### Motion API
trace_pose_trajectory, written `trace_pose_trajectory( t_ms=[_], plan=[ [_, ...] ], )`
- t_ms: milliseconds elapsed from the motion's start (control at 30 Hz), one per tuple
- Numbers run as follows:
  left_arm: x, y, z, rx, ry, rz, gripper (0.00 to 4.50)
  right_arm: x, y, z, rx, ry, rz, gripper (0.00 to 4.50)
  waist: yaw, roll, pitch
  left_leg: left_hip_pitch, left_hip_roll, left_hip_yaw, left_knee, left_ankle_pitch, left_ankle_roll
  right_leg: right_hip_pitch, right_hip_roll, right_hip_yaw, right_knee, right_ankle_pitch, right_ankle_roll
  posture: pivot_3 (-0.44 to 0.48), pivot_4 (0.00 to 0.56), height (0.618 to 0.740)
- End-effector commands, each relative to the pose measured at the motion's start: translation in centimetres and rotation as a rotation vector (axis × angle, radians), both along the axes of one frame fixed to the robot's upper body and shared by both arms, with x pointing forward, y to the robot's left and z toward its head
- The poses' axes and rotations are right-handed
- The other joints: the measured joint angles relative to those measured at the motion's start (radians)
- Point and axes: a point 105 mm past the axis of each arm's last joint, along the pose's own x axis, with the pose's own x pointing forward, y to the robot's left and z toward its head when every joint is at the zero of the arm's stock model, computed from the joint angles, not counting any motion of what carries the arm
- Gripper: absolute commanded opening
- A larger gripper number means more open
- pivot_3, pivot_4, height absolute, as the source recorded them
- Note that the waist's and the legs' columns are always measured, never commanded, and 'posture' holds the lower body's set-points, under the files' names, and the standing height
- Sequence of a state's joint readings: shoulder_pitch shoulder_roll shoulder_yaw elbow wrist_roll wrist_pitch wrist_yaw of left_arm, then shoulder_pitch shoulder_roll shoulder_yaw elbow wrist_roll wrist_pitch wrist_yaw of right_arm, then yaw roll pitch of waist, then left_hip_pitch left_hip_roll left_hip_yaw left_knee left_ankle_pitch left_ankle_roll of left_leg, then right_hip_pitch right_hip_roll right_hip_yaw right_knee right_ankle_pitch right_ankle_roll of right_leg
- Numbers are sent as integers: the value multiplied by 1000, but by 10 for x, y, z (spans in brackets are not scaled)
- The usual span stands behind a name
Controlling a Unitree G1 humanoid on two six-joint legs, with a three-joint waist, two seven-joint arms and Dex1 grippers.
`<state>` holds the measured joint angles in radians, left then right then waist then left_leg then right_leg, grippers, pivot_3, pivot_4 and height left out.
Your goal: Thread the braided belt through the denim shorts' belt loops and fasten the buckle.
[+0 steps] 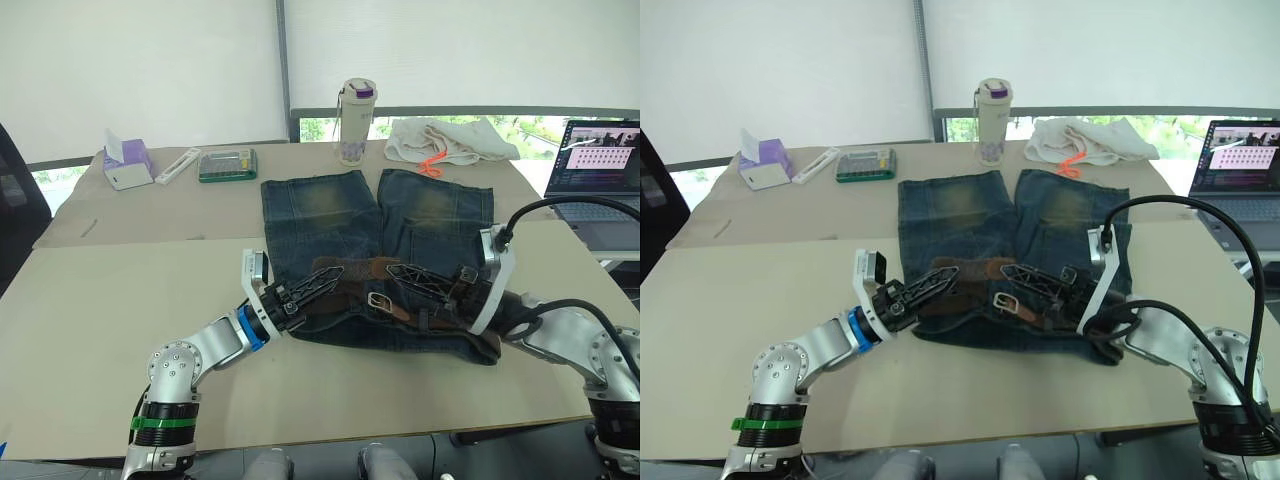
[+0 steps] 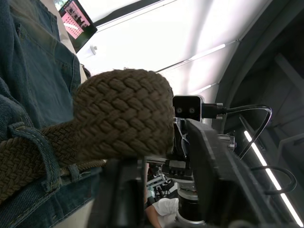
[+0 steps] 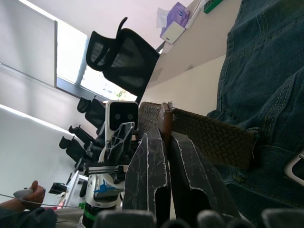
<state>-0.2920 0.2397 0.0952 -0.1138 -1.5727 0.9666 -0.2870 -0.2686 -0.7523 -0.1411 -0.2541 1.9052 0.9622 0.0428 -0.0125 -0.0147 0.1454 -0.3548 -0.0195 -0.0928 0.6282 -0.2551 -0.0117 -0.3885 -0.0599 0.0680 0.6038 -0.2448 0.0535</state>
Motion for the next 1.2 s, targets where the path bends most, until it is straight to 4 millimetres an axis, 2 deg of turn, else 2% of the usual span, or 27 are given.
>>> trace_pose_trajectory(
  t_ms=[33, 267, 500, 667, 833, 1100, 1200],
  plan=[
    [-1, 2, 8, -28, -30, -2, 72, -5, 4, 10, 11, -45, 30, 0, 0, 0, 0, 0, 0, 0, 0, 0, 0, 0, 0, 0, 0, 0, 0, 0, 150, 740],
    [-1, 2, 5, -13, -19, 2, 72, -7, 3, 9, 1, -69, 33, 0, 0, 0, 0, 0, 0, 0, 0, 0, 0, 0, 0, 0, 0, 0, 0, 0, 150, 740],
    [11, 18, 4, -12, 0, 110, 0, -1, -14, 19, -25, -229, -54, 2450, 0, 0, 0, 0, 0, 0, 0, 0, 0, 0, 0, 0, 0, 0, 1, 0, 150, 740],
    [13, 29, 7, 20, -6, 157, 0, -1, -17, -7, -339, -373, -74, 4224, 0, 0, 0, 0, 0, 0, 0, 0, 0, 0, 0, 0, -1, 0, 1, 0, 150, 740],
    [14, 41, 9, 69, -3, 215, 0, 1, -8, -38, -665, -570, -13, 4224, -4, 0, 0, 1, 0, 0, -1, 1, -2, 0, 0, 0, -1, 0, 2, 0, 150, 740],
    [12, 55, 5, 135, 16, 272, 0, 11, -10, -75, -959, -760, 36, 4224, 0, -1, 1, 1, 0, -1, -2, 4, -11, -1, -1, 0, -1, 0, 2, 0, 150, 740],
    [12, 56, 5, 140, 19, 281, 0, 13, -11, -79, -1005, -807, 41, 4224, 1, -2, 1, 1, -1, -2, -2, 4, -12, -1, -1, -1, -1, 0, 2, 0, 150, 740]
  ],
)
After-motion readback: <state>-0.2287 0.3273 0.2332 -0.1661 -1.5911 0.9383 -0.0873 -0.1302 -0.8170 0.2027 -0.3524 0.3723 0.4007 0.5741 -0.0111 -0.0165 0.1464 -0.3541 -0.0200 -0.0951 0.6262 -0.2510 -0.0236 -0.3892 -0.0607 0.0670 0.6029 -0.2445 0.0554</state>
